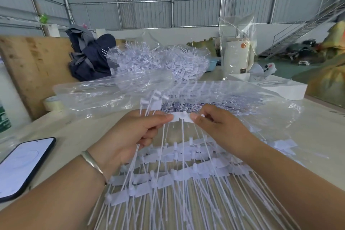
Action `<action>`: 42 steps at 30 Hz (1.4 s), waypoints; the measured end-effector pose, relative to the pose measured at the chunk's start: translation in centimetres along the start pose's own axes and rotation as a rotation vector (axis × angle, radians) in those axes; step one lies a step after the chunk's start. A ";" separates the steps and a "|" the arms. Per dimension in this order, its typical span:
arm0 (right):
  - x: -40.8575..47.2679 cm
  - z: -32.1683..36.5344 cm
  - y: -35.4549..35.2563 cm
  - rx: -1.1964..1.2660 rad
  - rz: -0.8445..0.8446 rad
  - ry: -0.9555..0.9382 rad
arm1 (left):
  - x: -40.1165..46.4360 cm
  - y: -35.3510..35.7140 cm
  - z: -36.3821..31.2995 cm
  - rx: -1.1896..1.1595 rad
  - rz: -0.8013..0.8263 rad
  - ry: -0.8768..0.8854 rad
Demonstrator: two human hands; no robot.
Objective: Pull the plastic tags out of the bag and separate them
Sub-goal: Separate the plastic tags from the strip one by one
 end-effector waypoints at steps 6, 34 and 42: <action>-0.5 1.1 0.4 0.419 0.089 0.021 | -0.5 2.1 0.1 -0.290 0.225 -0.012; -0.7 1.8 -2.0 0.123 -0.237 -0.058 | -0.6 1.9 0.7 0.163 0.034 0.031; -0.6 1.6 -2.4 0.070 -0.253 -0.076 | -0.6 2.2 0.9 -0.024 0.138 -0.073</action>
Point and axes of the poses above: each hand's wrist, its own x-axis towards the middle knuckle, its own y-axis out of the palm, z = x × y, the point moved 7 cm from there along x, towards the middle knuckle, and after that the axes turned 1 degree about -z, right-handed, at the moved point
